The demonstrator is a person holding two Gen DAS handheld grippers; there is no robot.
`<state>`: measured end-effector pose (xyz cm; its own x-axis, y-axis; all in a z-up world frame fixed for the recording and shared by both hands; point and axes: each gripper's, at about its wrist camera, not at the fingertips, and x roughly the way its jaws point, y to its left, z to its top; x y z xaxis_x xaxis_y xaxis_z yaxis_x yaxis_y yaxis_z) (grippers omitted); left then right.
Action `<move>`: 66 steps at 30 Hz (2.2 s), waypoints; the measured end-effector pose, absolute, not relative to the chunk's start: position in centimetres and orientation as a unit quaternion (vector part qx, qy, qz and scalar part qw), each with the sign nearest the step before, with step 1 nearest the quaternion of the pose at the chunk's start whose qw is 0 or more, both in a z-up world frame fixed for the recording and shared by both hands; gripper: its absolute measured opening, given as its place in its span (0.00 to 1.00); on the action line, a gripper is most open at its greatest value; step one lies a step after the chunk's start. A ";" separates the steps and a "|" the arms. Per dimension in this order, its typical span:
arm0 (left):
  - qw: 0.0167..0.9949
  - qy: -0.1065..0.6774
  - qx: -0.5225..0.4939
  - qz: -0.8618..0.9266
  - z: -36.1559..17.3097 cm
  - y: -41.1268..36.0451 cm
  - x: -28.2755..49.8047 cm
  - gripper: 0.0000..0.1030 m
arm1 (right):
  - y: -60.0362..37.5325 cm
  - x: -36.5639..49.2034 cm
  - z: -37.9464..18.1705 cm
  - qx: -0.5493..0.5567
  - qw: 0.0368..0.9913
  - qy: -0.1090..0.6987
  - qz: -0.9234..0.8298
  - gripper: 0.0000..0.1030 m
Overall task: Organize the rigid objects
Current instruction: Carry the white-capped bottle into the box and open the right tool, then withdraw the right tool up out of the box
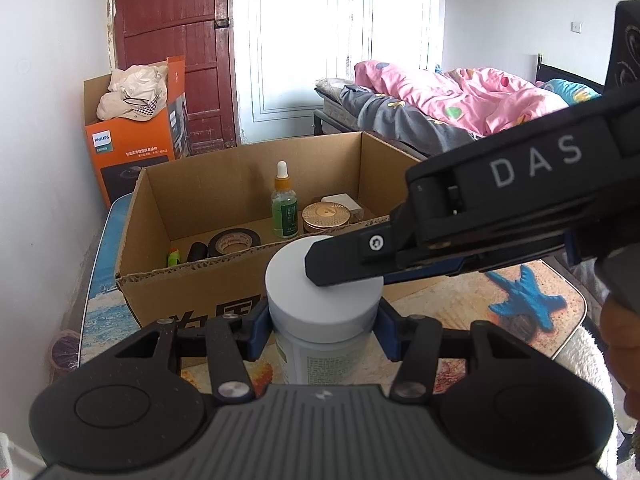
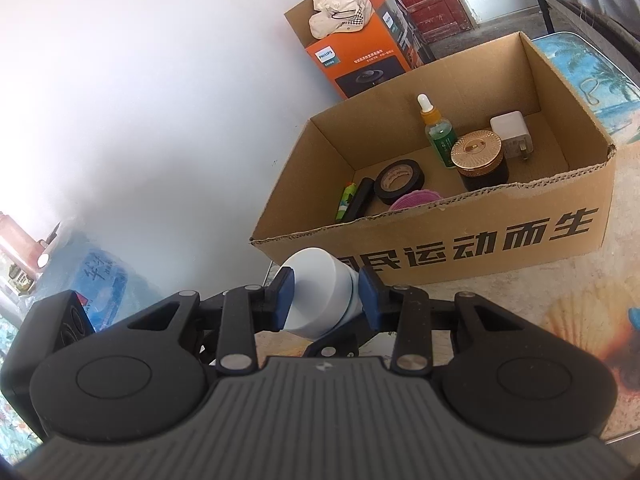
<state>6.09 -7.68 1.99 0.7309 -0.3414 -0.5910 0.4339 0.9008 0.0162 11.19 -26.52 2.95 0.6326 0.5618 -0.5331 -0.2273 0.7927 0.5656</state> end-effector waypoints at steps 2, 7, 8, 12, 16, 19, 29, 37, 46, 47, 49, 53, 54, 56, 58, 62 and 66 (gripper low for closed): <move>0.930 0.291 0.079 -0.209 2.7 -7.5 5.7 0.52 | -26.5 10.9 3.7 0.228 0.877 0.356 0.230 0.34; 0.942 0.247 0.086 -0.211 6.3 -7.3 5.6 0.52 | -26.4 10.5 7.6 0.213 0.892 0.312 0.249 0.34; 0.944 0.238 0.087 -0.213 7.2 -7.3 5.9 0.52 | -26.5 10.6 8.7 0.209 0.896 0.300 0.252 0.34; 0.945 0.213 0.079 -0.236 10.7 -7.9 7.9 0.52 | -27.5 11.5 12.4 0.197 0.911 0.260 0.254 0.35; 0.937 0.212 0.065 -0.269 12.8 -9.7 11.2 0.52 | -29.4 13.2 14.8 0.189 0.922 0.239 0.237 0.34; 0.928 0.229 0.060 -0.288 12.6 -11.7 13.6 0.52 | -31.3 14.9 14.7 0.189 0.926 0.244 0.217 0.35; 0.882 0.348 0.038 -0.316 3.9 -16.2 20.7 0.52 | -36.6 20.4 5.8 0.219 0.907 0.323 0.159 0.35; 0.872 0.374 0.037 -0.313 1.4 -17.5 22.3 0.53 | -36.5 21.8 2.7 0.175 0.916 0.332 0.142 0.35; 0.868 0.388 0.046 -0.307 0.7 -18.5 22.8 0.69 | -37.2 21.2 2.1 0.175 0.920 0.322 0.137 0.35; 0.870 0.383 0.045 -0.307 0.8 -18.5 22.6 0.72 | -37.4 21.0 2.2 0.177 0.921 0.320 0.136 0.35; 0.874 0.372 0.042 -0.309 1.2 -18.3 22.2 0.81 | -37.8 20.4 2.6 0.183 0.923 0.311 0.135 0.35; 0.889 0.338 0.038 -0.306 2.9 -17.5 20.8 0.87 | -38.6 18.6 4.1 0.202 0.928 0.283 0.131 0.36; 0.894 0.327 0.037 -0.303 3.4 -17.1 20.3 0.87 | -38.8 18.0 4.6 0.208 0.930 0.273 0.131 0.36; 0.909 0.295 0.023 -0.292 4.9 -15.9 18.8 0.87 | -39.2 16.4 5.9 0.218 0.934 0.251 0.132 0.39; 0.916 0.270 0.004 -0.297 6.5 -14.2 17.3 0.89 | -39.4 15.0 6.9 0.227 0.937 0.230 0.131 0.42; 0.923 0.248 -0.031 -0.293 9.0 -10.8 14.7 1.00 | -39.9 12.1 8.3 0.245 0.941 0.197 0.126 0.50; 0.946 0.254 -0.018 -0.201 10.5 -8.2 12.4 1.00 | -39.1 10.2 8.4 0.248 0.942 0.196 0.116 0.65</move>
<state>12.41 -8.15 10.51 0.7903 -0.3900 -0.4725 0.3717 0.9183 -0.1364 10.21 -39.10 8.36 0.8966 0.3154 -0.3108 -0.1215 0.8501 0.5124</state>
